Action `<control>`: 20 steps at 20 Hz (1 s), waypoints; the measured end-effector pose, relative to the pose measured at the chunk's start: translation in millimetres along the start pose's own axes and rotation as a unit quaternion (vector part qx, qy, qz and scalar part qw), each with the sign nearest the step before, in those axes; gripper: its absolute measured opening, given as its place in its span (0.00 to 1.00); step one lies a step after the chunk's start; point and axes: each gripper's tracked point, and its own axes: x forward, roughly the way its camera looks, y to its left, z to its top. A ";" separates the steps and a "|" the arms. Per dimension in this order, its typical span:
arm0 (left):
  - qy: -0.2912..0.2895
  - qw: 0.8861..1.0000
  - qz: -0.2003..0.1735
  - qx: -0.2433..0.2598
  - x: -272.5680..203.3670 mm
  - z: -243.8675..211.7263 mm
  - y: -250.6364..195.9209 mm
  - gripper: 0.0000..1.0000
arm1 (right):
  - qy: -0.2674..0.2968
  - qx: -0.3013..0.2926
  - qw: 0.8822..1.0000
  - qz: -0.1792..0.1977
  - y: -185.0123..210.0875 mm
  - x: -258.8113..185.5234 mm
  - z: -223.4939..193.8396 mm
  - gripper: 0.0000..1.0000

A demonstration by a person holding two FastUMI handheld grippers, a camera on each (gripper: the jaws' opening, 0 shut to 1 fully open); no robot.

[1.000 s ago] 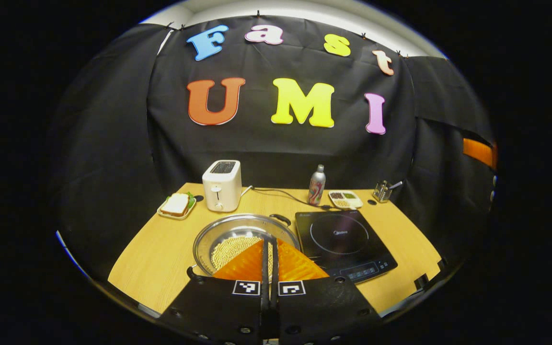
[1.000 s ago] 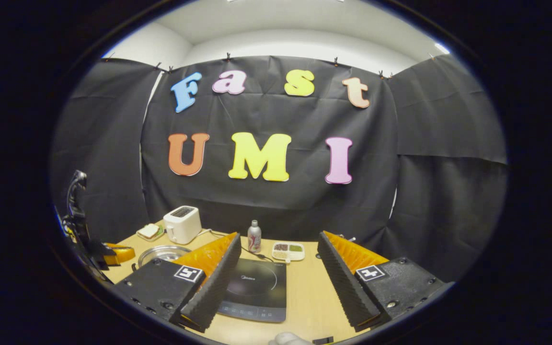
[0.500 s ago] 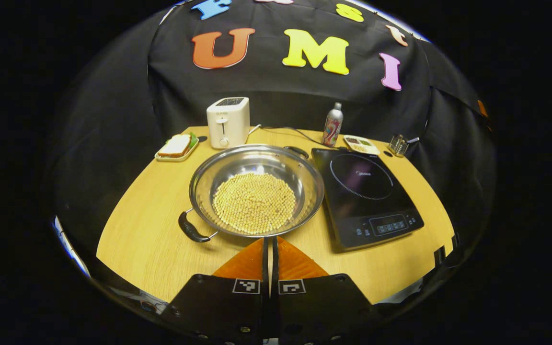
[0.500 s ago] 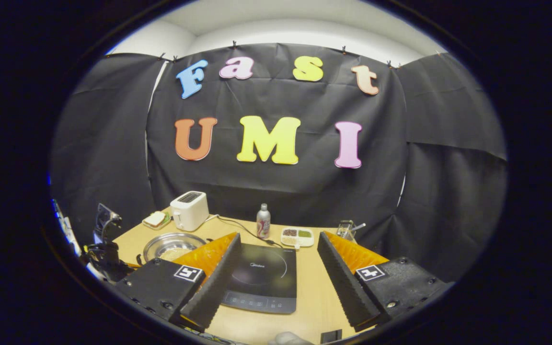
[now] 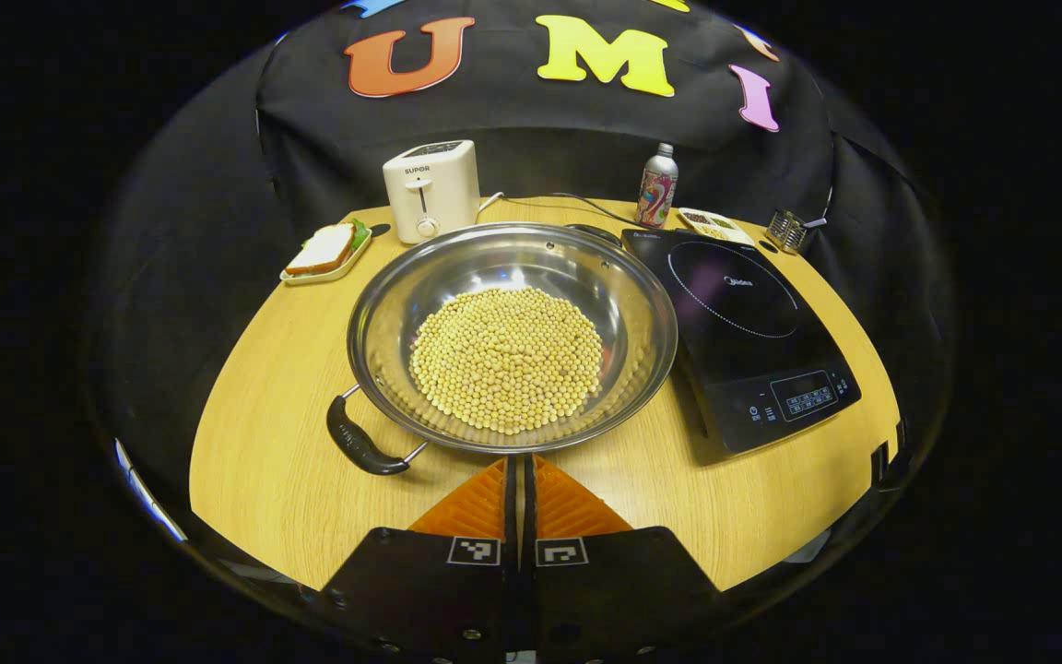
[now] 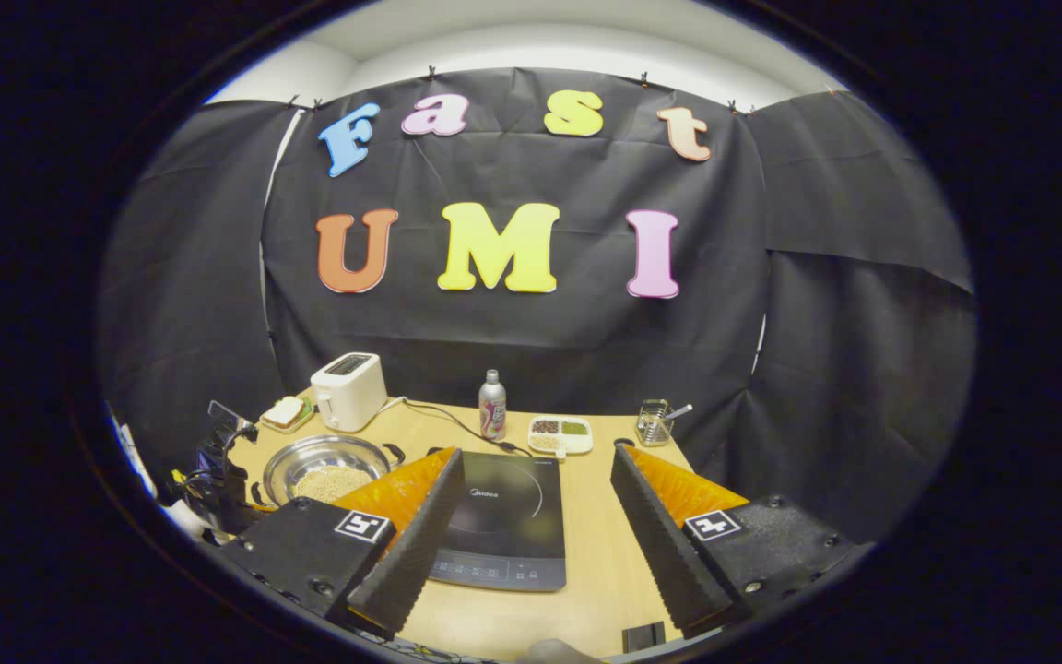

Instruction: First push the handle of the pot to place it horizontally, then grasp the pot with both hands and set it on the induction cooktop.

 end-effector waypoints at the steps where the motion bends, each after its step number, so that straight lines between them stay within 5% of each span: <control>1: 0.008 1.000 -0.001 -0.002 2.9 -2.1 0.8 0.00 | 0.002 -0.001 1.000 -0.002 -1.1 1.3 -0.8 0.97; 14: 0.027 0.998 0.051 -0.013 12.8 -2.9 42.9 0.00 | 0.012 -0.012 1.000 -0.003 -1.7 14.2 -4.5 0.97; 15: 0.028 0.998 0.052 -0.019 14.0 -3.4 46.0 0.11 | 0.012 -0.013 1.000 -0.001 -0.3 14.5 -3.5 1.00; 18: 0.028 0.997 0.063 -0.024 11.7 -3.4 55.3 0.00 | 0.009 -0.015 1.000 0.002 0.1 16.5 -0.8 0.97; 19: 0.029 0.997 0.069 -0.025 13.6 -3.2 60.2 0.10 | 0.008 -0.014 1.000 0.004 0.7 17.2 0.8 0.97; 20: 0.029 0.997 0.070 -0.028 15.3 -1.6 63.3 0.10 | 0.008 -0.014 1.000 0.002 -1.0 18.5 0.4 1.00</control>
